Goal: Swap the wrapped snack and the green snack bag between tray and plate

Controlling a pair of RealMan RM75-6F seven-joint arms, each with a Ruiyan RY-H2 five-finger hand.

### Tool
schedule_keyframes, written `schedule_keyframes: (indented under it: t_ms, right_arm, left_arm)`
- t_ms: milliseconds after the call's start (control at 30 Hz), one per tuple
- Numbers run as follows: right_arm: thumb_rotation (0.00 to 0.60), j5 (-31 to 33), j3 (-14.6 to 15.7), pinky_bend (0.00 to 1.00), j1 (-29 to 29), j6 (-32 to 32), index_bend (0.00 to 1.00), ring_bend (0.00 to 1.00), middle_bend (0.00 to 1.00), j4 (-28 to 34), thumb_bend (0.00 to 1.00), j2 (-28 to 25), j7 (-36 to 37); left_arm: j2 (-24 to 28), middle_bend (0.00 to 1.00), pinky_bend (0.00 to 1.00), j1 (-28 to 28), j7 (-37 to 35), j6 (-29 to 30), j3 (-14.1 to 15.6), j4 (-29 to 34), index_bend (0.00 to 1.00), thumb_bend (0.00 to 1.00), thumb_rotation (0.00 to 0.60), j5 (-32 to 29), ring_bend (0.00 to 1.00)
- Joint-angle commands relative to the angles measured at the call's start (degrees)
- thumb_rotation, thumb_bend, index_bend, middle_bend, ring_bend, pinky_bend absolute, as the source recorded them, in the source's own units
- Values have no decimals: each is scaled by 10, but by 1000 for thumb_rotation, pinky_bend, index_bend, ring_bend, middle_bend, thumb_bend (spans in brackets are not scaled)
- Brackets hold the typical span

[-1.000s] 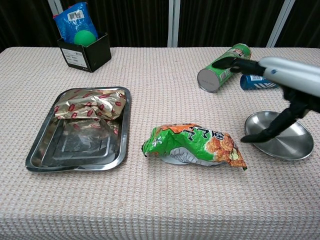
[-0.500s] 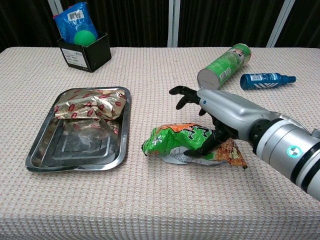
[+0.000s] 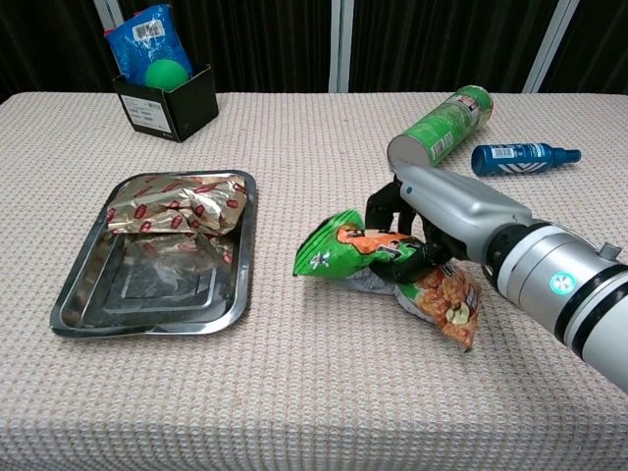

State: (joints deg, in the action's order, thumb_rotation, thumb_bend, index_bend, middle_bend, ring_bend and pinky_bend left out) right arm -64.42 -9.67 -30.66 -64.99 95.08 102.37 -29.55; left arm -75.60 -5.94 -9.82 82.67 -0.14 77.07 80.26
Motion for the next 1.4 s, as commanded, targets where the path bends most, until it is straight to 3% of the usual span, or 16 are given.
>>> schedule_keyframes:
  t_ms: [33,167,333,533,667,900,1167,1300,1400]
  right_arm:
    - [600,-18,-9,731,-1,-8,712,580,614,9,323,-17,20]
    - [600,-38,-14,733,3,-14,715,582,616,39,336,-53,41]
    - [600,-80,-11,733,16,-28,715,581,616,80,338,-135,66]
    - [600,-112,7,733,35,-27,715,581,616,77,338,-232,102]
    - [600,-118,14,733,42,-19,713,582,620,32,320,-248,159]
    - [600,-126,32,696,41,7,687,577,612,-44,298,-229,210]
    - [600,-116,41,522,34,33,527,401,505,-79,208,-210,207]
    - [600,-104,40,388,33,40,342,228,361,-68,54,-218,206]
    - [600,-117,44,324,44,24,250,169,303,-41,2,-246,216]
  left_arm:
    - [0,63,67,0,2,-1,-1,0,135,118,600,2,0]
    - [1,63,67,1,6,-1,-4,4,134,118,600,6,0]
    - [5,63,67,2,10,3,-8,16,134,118,600,13,0]
    - [5,63,66,0,20,4,-12,28,134,117,600,19,0]
    - [4,63,67,-1,26,6,-14,32,134,117,600,23,0]
    - [9,67,66,3,28,4,-12,37,134,118,600,25,0]
    - [11,67,67,4,29,2,-12,40,134,117,600,29,0]
    - [9,67,66,6,34,1,-12,38,134,117,600,27,0]
    - [14,67,66,9,29,7,-13,46,134,116,600,30,0]
